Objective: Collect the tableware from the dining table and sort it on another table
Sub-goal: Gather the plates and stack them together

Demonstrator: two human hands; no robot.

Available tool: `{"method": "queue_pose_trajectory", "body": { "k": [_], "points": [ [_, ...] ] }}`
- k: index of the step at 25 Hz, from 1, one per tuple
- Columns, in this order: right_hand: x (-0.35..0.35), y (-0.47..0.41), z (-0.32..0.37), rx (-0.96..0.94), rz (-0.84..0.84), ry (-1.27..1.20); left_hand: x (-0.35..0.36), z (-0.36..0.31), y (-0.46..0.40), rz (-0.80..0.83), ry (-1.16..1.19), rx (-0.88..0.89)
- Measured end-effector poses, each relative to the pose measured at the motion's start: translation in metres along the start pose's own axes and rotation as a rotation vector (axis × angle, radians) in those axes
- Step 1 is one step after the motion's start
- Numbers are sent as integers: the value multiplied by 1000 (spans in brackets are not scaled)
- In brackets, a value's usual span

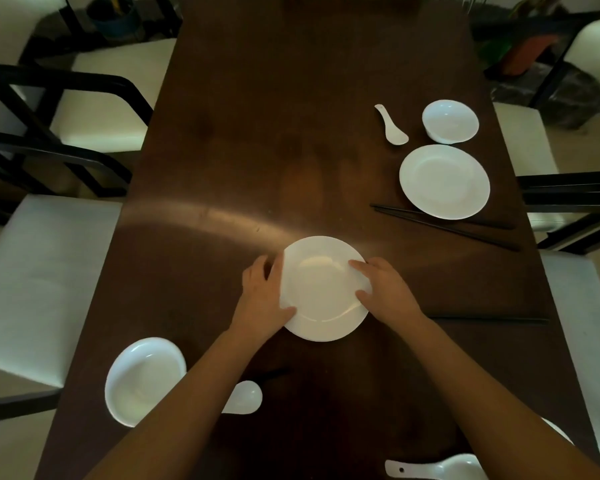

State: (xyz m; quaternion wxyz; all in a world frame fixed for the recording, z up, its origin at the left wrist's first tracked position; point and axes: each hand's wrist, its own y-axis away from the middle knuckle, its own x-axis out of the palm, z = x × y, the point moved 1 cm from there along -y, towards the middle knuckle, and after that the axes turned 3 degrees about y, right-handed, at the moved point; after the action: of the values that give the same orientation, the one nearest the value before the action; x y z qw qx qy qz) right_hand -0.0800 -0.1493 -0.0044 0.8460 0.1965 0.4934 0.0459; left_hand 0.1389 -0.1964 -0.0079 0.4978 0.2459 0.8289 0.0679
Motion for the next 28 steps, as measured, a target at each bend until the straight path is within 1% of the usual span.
{"method": "queue_pose_trajectory", "body": {
  "k": [2,3,4,5,9,12,17,19,22,23,26,28],
  "points": [
    [3,1,-2,6,5,-106,5,7,4,-42,318,-242],
    [3,1,-4,2,-6,-144,8,9,7,-41,493,-333],
    [3,1,-5,-4,-17,-171,11,10,10,-42,621,-388],
    [3,1,-6,-10,-26,-189,12,10,11,-58,685,-411],
    [2,-3,-11,-18,-45,-217,10,5,6,-103,790,-424],
    [-3,-10,-16,14,-55,-219,10,-3,-1,-130,837,-453],
    [-29,-34,-22,1,-67,-238,17,-22,-27,-172,895,-529],
    [-49,-39,-39,86,-133,-381,21,-27,-36,-174,930,-548],
    [-86,-41,-83,258,-332,-776,25,-30,-44,-193,943,-595],
    [-98,-43,-100,301,-410,-840,26,-28,-46,-198,942,-609],
    [-129,-61,-154,490,-586,-954,31,-23,-49,-210,957,-617],
    [-138,-80,-183,642,-604,-894,34,-19,-49,-220,978,-625]
  ]
}}
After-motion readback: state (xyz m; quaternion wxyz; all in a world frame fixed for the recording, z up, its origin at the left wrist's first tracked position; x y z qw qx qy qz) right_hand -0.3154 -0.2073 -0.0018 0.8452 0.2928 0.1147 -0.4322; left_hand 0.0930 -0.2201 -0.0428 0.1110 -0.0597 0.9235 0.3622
